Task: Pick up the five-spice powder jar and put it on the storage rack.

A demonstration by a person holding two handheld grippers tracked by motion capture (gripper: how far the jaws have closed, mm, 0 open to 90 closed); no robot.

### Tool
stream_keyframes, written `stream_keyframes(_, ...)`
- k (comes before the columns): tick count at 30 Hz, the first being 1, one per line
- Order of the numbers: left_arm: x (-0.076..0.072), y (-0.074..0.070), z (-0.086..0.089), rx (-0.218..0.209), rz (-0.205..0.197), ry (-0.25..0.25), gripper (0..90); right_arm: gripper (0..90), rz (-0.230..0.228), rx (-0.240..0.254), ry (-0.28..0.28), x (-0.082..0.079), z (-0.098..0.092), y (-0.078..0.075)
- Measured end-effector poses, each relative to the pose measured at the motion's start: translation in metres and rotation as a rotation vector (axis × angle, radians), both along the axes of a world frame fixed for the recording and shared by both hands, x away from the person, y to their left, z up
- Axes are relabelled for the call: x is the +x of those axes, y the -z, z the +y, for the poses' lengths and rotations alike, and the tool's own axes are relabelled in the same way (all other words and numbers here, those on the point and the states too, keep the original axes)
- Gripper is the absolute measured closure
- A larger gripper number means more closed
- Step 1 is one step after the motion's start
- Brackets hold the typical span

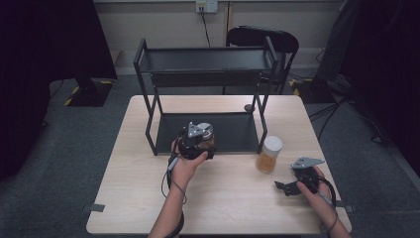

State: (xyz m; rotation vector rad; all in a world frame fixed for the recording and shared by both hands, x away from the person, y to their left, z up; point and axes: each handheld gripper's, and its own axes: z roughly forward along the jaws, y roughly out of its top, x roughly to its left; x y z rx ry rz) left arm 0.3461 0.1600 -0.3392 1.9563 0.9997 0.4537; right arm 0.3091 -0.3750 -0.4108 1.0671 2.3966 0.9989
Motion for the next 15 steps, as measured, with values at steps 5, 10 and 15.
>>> stream_keyframes(5, 0.004, -0.011, 0.001, 0.011, -0.004, 0.004, 31.2, 0.0, 0.0, 0.0, 0.0, 0.0, 0.0, 0.0)
stream_keyframes(10, 0.006, -0.021, 0.003, 0.0, -0.012, 0.004, 31.2, 0.0, 0.0, 0.0, 0.0, 0.0, 0.0, 0.0)
stream_keyframes(15, 0.009, -0.03, 0.004, -0.005, -0.013, 0.004, 31.2, 0.0, -0.001, 0.0, 0.001, 0.0, 0.0, 0.0)
